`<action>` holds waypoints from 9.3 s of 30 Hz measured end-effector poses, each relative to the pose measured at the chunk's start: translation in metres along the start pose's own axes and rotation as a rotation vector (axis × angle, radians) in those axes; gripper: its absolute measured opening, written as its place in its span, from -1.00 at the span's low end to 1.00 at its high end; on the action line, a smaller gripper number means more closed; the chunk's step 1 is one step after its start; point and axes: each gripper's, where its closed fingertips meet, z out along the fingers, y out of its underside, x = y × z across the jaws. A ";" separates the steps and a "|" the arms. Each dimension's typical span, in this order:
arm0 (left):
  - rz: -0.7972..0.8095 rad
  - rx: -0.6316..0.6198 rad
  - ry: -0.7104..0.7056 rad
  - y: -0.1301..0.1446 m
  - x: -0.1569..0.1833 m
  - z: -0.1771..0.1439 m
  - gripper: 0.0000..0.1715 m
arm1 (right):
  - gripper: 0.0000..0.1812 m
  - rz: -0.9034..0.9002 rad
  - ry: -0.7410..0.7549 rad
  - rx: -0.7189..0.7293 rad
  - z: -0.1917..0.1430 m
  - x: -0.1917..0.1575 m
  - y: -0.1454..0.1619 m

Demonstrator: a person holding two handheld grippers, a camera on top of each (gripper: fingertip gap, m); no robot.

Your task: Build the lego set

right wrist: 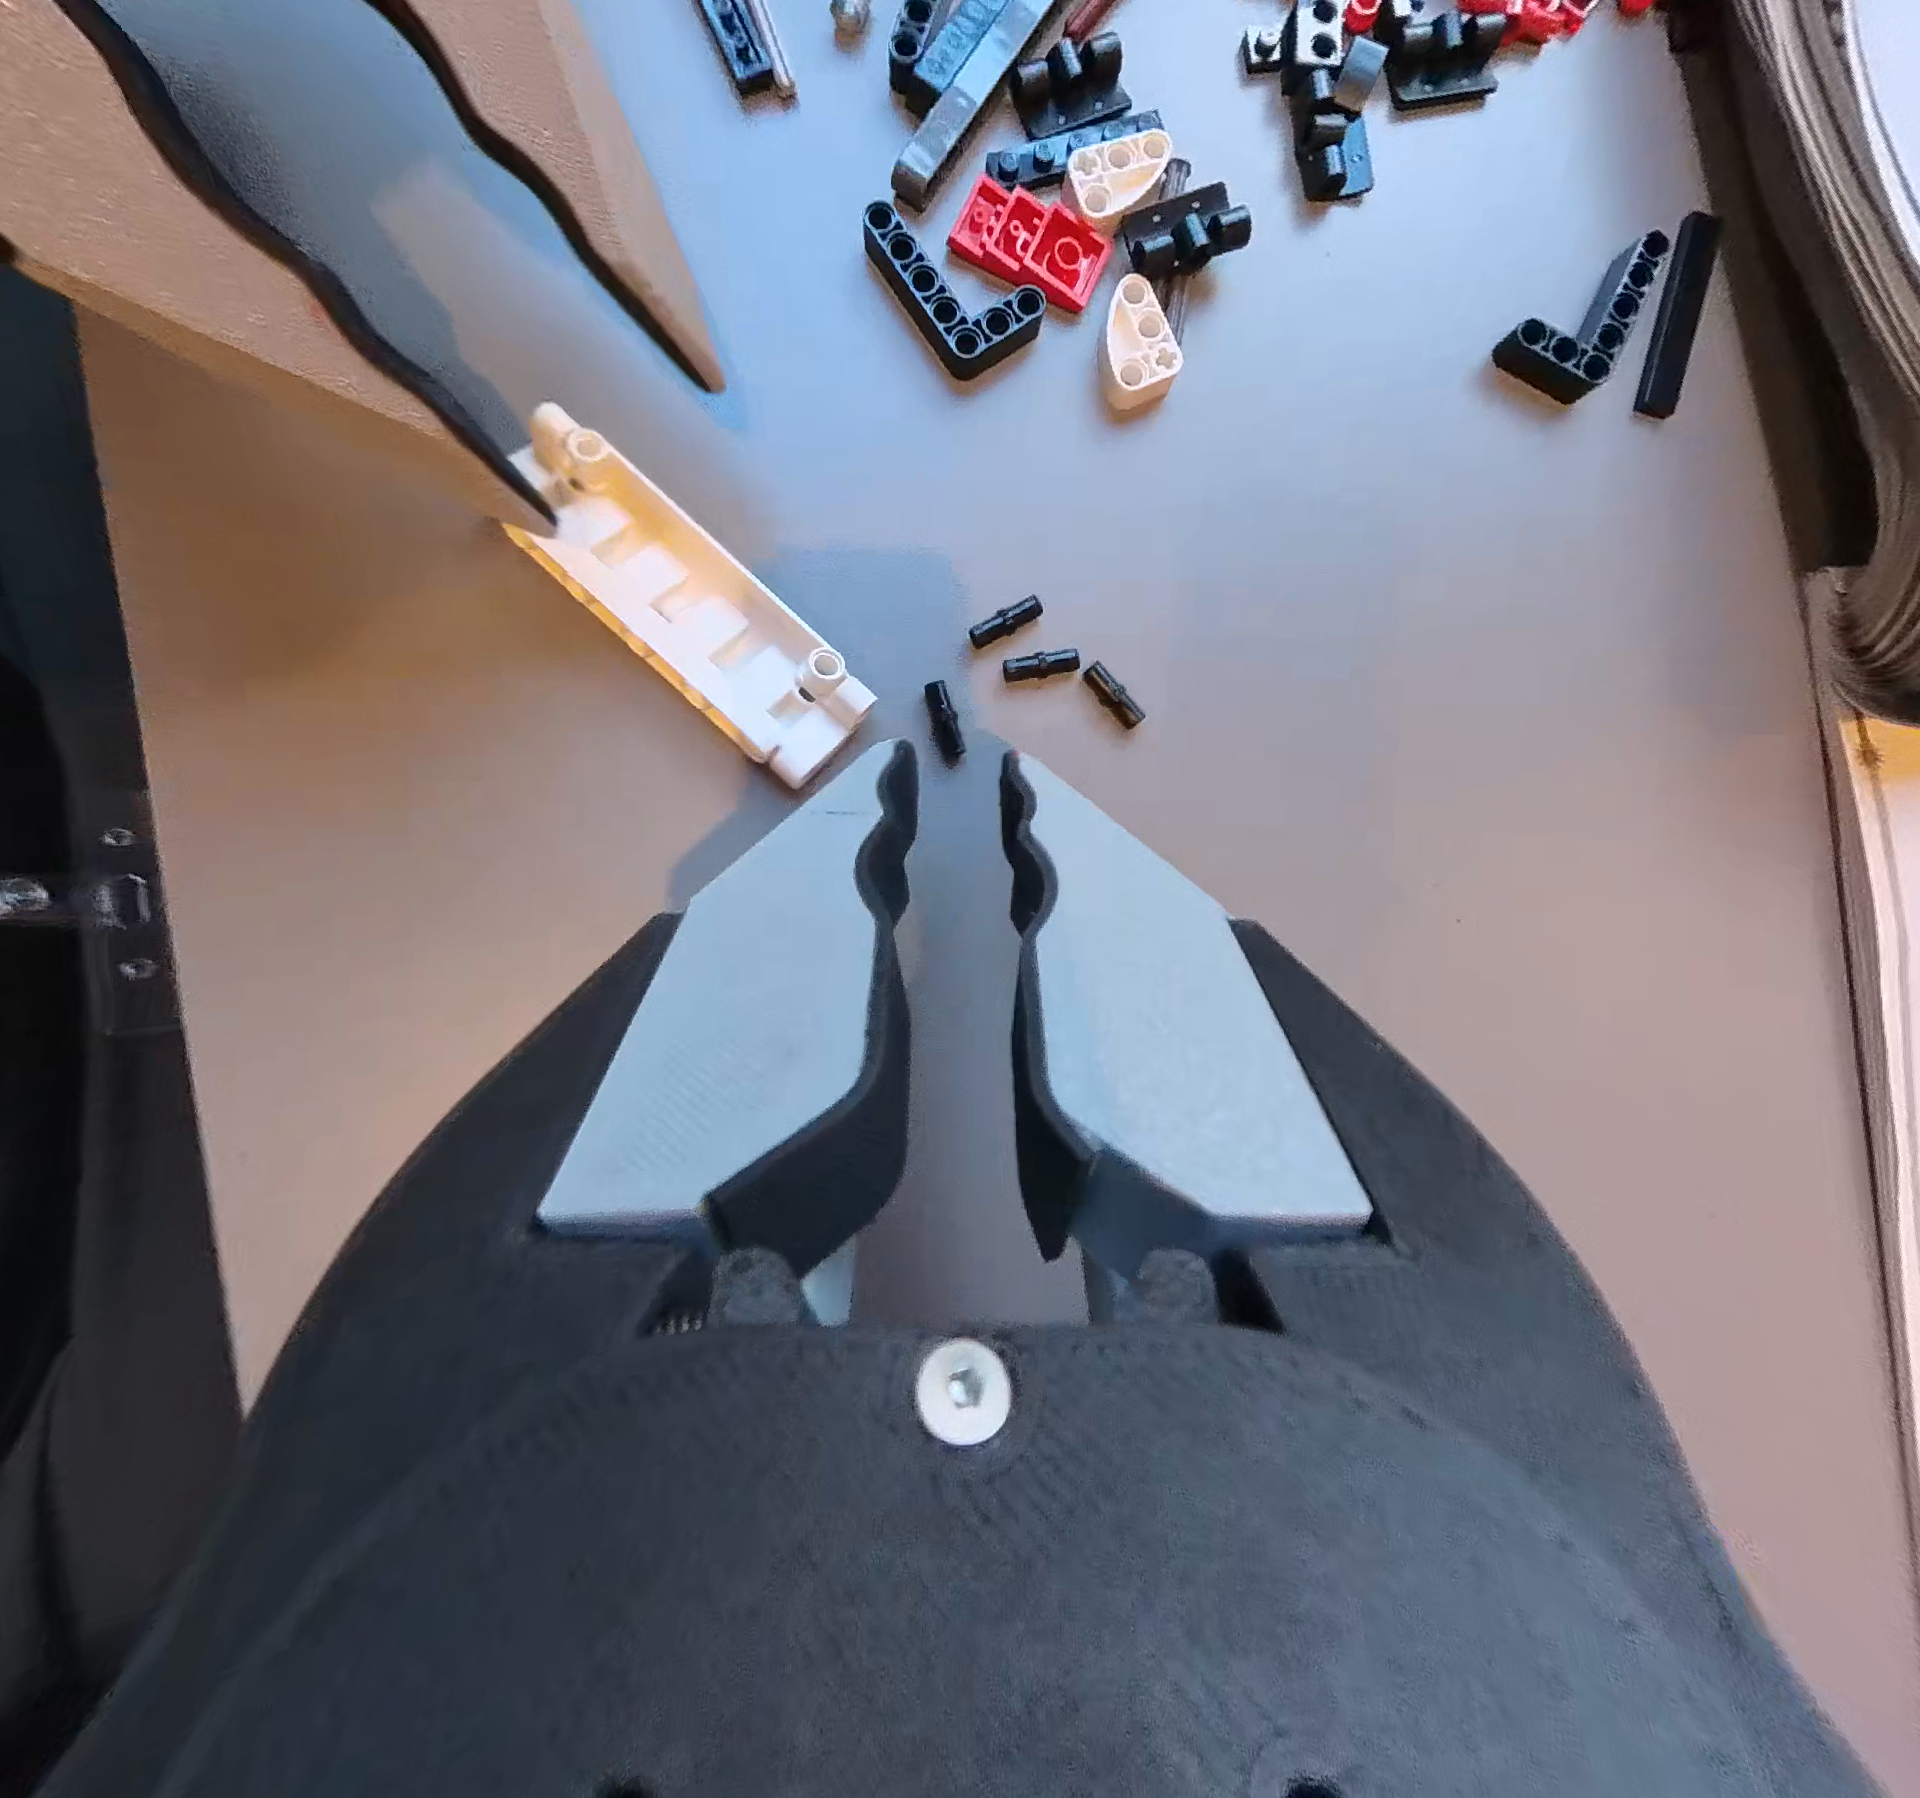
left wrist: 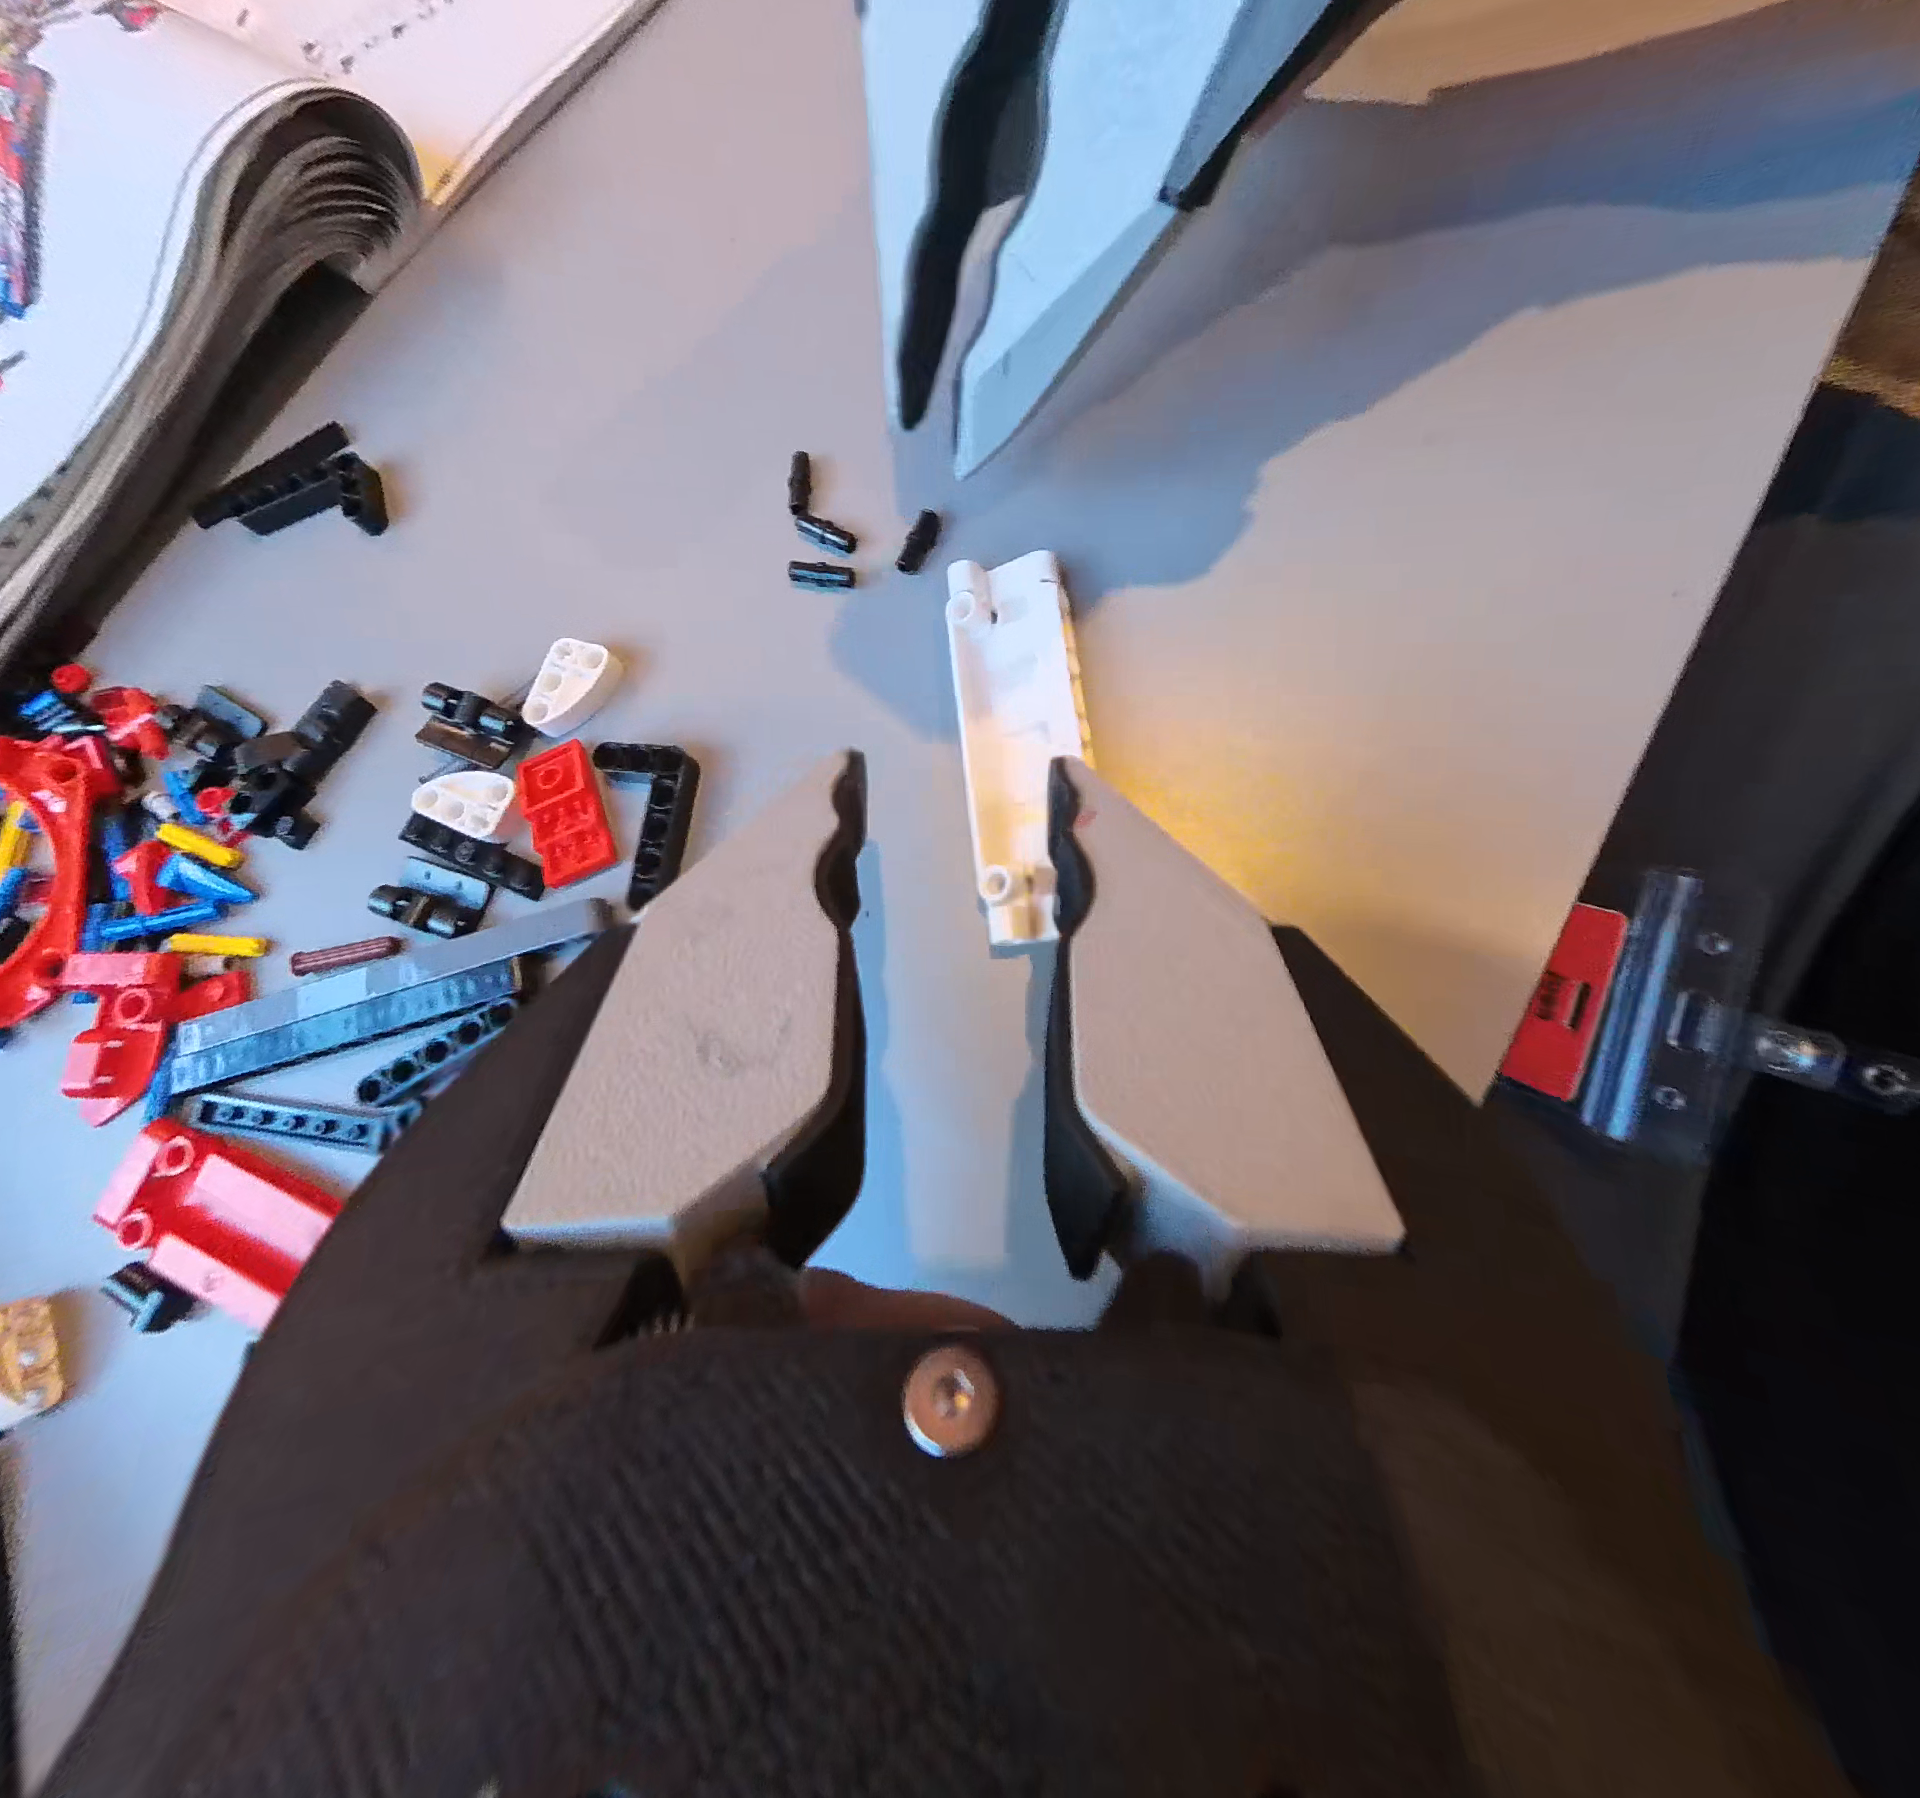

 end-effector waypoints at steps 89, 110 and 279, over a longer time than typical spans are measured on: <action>0.185 0.381 -0.079 -0.076 0.017 0.005 -1.00 | -0.96 0.100 -0.126 0.436 -0.057 -0.043 -0.043; -0.004 -0.085 0.161 0.006 0.022 0.029 -0.68 | -0.98 0.092 0.021 0.211 -0.044 -0.034 0.001; 0.300 0.269 -0.101 -0.092 0.031 0.042 -0.97 | -0.99 0.677 -0.193 0.430 -0.071 -0.032 0.017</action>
